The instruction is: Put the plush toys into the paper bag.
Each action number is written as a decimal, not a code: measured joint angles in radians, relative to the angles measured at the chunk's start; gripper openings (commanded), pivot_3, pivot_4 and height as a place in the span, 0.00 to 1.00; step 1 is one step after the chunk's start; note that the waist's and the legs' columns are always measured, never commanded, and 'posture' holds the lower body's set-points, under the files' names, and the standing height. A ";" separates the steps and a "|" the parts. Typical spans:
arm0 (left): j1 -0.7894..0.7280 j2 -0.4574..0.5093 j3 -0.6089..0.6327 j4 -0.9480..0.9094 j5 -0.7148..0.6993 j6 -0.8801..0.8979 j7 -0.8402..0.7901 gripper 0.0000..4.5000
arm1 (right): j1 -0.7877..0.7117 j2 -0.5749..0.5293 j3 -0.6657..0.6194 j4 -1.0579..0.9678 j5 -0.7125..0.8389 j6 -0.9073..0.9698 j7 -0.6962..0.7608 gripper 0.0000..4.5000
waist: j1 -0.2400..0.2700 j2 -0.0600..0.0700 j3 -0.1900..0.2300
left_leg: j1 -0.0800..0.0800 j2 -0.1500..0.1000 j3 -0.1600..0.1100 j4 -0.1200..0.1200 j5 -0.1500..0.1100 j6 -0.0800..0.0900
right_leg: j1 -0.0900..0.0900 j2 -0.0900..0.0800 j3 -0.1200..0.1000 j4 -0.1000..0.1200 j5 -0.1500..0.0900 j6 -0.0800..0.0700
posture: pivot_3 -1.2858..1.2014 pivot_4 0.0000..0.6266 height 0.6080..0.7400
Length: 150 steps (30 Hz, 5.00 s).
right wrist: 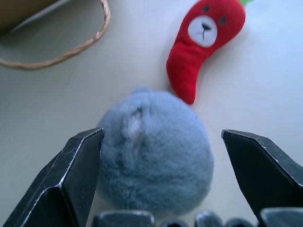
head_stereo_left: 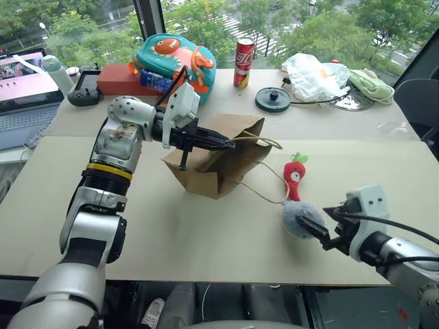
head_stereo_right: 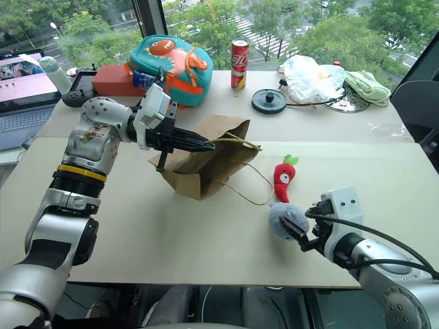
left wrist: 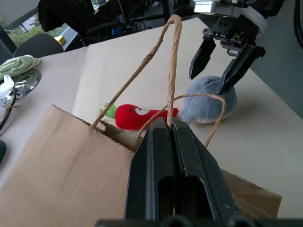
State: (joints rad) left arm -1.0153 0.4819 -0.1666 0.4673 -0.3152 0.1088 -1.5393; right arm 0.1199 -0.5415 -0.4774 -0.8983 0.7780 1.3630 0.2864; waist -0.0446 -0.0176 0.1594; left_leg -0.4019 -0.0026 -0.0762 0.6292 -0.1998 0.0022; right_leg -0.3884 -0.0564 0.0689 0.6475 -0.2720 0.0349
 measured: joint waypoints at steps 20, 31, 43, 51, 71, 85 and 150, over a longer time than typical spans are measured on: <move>-0.008 -0.018 0.008 0.021 0.001 0.000 0.026 0.00 | -0.050 0.080 0.098 0.079 -0.076 -0.064 -0.081 0.19 | 0.004 0.000 0.000 | 0.000 0.000 0.000 0.001 0.000 0.000 | 0.000 0.000 0.000 0.000 0.000 0.000 | 0.52 0.24 1.00; -0.014 -0.038 0.018 0.027 0.000 0.002 0.041 0.00 | -0.283 0.111 -0.257 0.104 0.305 -0.027 -0.196 0.19 | 0.001 0.000 0.000 | 0.001 0.001 0.000 -0.001 0.000 0.000 | 0.001 0.001 0.000 0.000 0.000 0.000 | 0.52 0.24 1.00; -0.046 -0.099 0.027 0.036 -0.001 0.004 0.066 0.00 | -0.343 0.047 0.103 0.148 0.736 -0.239 -0.566 0.19 | 0.000 0.000 0.000 | -0.001 -0.001 0.000 0.001 0.000 0.000 | 0.000 -0.001 0.000 -0.001 0.000 0.000 | 0.52 0.24 1.00; -0.043 -0.163 0.018 0.009 -0.002 0.010 0.078 0.00 | -0.561 0.181 0.436 0.357 0.528 -0.287 -0.627 0.19 | -0.003 0.000 0.000 | -0.002 0.000 0.000 0.000 0.000 0.000 | -0.001 0.001 0.000 0.000 0.000 0.000 | 0.52 0.24 1.00; -0.004 -0.133 0.045 -0.034 -0.005 0.043 0.074 0.00 | -0.656 0.422 0.543 0.605 0.151 -0.359 -0.471 0.33 | -0.004 0.001 0.000 | -0.002 0.000 -0.001 -0.001 0.000 0.000 | -0.003 0.001 0.000 0.001 0.000 -0.001 | 0.52 0.24 1.00; 0.002 -0.143 0.036 -0.041 -0.004 0.043 0.072 0.00 | -0.632 0.396 0.492 0.535 0.125 -0.258 -0.439 0.98 | 0.000 0.001 0.000 | -0.003 0.000 -0.001 -0.001 0.000 0.000 | -0.003 0.000 0.000 0.001 0.001 -0.001 | 0.52 0.24 1.00; 0.026 -0.135 0.012 -0.074 -0.003 0.064 0.104 0.00 | -0.413 0.205 0.176 0.508 -0.113 -0.280 -0.403 0.22 | 0.002 0.001 0.000 | -0.002 -0.001 0.000 0.000 0.000 0.000 | -0.001 0.000 0.001 0.000 0.000 -0.001 | 0.52 0.24 1.00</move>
State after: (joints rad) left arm -0.9888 0.3469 -0.1547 0.3930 -0.3186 0.1729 -1.4349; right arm -0.2933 -0.3366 -0.3015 -0.3898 0.6650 1.0828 -0.1165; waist -0.0428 -0.0167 0.1592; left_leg -0.4040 -0.0032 -0.0764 0.6290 -0.1996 0.0024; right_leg -0.3896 -0.0566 0.0697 0.6473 -0.2716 0.0343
